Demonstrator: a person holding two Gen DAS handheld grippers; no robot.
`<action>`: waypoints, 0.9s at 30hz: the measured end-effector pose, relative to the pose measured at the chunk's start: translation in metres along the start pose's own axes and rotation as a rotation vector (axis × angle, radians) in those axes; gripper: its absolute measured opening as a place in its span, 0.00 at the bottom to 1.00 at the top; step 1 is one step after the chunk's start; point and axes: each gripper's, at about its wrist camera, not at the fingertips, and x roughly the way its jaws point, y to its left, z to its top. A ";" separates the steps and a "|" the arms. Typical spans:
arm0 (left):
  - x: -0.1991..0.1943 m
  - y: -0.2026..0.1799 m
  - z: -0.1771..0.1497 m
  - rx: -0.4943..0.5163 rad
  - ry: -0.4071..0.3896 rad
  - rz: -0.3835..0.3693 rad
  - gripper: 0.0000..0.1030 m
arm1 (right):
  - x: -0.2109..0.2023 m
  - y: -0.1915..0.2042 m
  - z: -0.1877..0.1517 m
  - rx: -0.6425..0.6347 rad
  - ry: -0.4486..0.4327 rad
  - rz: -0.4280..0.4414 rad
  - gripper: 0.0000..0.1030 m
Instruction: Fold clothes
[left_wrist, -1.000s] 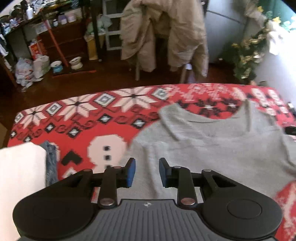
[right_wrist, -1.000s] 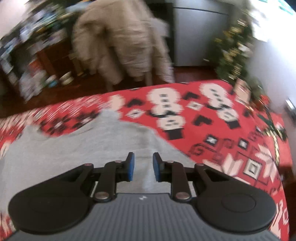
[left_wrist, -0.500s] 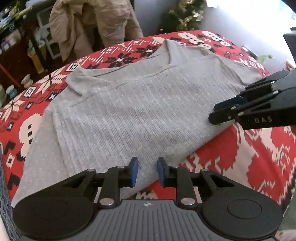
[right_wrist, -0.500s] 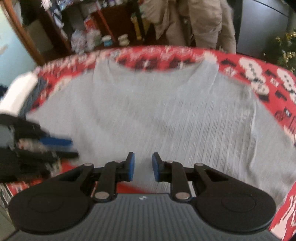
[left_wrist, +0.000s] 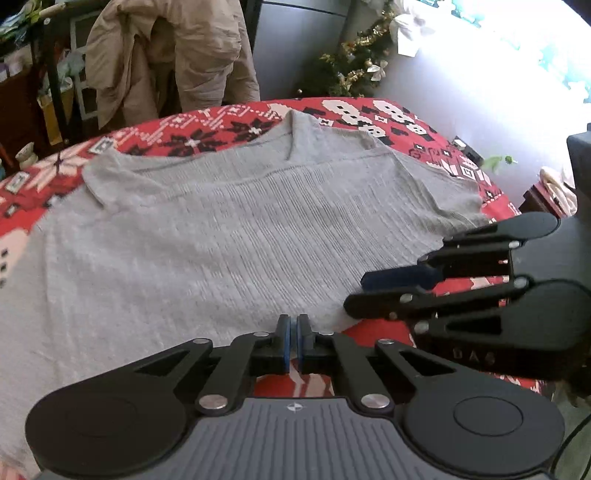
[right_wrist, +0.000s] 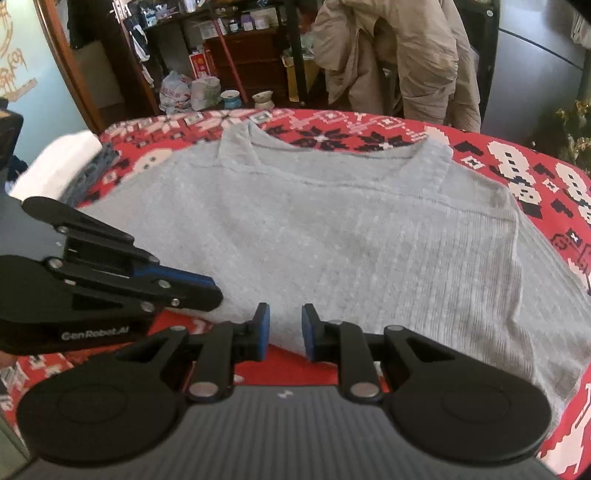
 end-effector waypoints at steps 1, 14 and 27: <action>-0.001 0.000 -0.005 -0.010 -0.016 0.002 0.03 | 0.001 0.001 -0.006 -0.020 0.000 0.000 0.19; -0.039 -0.022 -0.048 -0.034 -0.282 0.062 0.05 | -0.029 -0.013 -0.049 0.122 -0.240 0.045 0.15; -0.165 -0.069 -0.044 -0.266 -0.435 0.111 0.05 | -0.162 -0.001 -0.054 0.164 -0.431 0.013 0.10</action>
